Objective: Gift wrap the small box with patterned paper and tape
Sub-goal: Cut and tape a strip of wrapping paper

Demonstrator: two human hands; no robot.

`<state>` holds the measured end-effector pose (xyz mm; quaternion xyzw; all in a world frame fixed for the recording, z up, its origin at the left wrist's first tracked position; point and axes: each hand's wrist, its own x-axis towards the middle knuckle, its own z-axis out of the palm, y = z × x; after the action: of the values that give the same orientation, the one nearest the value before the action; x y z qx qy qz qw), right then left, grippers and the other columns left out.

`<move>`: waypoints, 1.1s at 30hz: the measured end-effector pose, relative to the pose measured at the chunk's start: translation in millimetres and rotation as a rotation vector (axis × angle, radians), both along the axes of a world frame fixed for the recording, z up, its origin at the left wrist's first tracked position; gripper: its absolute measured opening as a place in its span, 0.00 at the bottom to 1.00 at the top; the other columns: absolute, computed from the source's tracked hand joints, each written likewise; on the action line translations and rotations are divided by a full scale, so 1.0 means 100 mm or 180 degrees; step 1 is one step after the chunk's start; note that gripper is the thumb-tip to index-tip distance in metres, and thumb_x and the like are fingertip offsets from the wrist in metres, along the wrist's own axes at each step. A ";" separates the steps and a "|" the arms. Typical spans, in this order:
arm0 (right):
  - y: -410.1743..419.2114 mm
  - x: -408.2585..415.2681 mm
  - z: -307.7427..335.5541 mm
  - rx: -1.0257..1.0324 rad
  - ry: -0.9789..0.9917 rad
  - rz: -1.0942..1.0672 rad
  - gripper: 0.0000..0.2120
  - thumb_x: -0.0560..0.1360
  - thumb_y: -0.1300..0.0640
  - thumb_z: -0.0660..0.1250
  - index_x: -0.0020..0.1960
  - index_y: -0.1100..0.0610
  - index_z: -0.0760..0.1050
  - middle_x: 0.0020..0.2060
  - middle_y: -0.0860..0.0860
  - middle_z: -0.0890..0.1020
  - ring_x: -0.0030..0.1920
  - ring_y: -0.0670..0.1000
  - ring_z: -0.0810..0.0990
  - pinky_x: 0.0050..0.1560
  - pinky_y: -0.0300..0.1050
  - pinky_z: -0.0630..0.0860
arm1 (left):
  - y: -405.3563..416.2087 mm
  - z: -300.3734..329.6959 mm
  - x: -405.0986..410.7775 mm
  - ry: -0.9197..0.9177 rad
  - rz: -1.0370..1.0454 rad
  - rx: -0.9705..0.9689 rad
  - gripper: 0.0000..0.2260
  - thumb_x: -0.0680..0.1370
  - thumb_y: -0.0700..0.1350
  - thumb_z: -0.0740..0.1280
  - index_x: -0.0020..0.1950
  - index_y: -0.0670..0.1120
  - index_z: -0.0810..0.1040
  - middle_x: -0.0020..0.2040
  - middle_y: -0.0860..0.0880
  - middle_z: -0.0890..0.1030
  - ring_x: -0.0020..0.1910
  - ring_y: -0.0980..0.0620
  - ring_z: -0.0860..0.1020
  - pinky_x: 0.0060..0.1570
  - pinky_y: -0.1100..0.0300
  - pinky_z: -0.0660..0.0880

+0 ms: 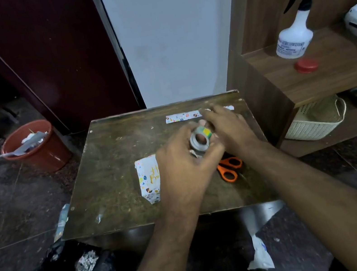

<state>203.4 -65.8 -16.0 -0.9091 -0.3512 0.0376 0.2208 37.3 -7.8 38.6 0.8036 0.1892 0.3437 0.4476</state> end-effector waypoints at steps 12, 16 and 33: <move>0.24 0.04 -0.14 -0.0559 -0.0227 -0.0097 0.30 0.83 0.41 0.55 0.83 0.47 0.55 0.81 0.46 0.63 0.76 0.56 0.62 0.70 0.60 0.61 | 0.28 -0.06 0.00 -0.0051 0.0156 0.0149 0.05 0.76 0.48 0.73 0.50 0.50 0.82 0.41 0.55 0.82 0.45 0.52 0.82 0.48 0.51 0.79; 0.21 -0.02 -0.10 -0.0644 -0.0284 -0.0119 0.29 0.84 0.42 0.56 0.82 0.48 0.56 0.79 0.46 0.66 0.76 0.55 0.63 0.70 0.60 0.60 | 0.31 -0.05 -0.03 -0.0009 0.0203 0.0249 0.07 0.76 0.51 0.71 0.51 0.49 0.82 0.41 0.55 0.82 0.45 0.52 0.81 0.48 0.50 0.78; -0.52 -0.69 0.14 -0.1516 -0.0237 0.0323 0.25 0.86 0.41 0.49 0.80 0.47 0.60 0.81 0.46 0.60 0.76 0.56 0.65 0.70 0.59 0.62 | 0.18 0.08 -0.34 0.0161 0.0294 0.0228 0.15 0.75 0.54 0.73 0.60 0.50 0.82 0.49 0.55 0.85 0.51 0.58 0.82 0.54 0.57 0.79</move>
<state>134.3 -117.7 -1.9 -0.9175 -0.3855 0.0968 -0.0150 3.8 10.3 46.5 0.8179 0.2249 0.3502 0.3973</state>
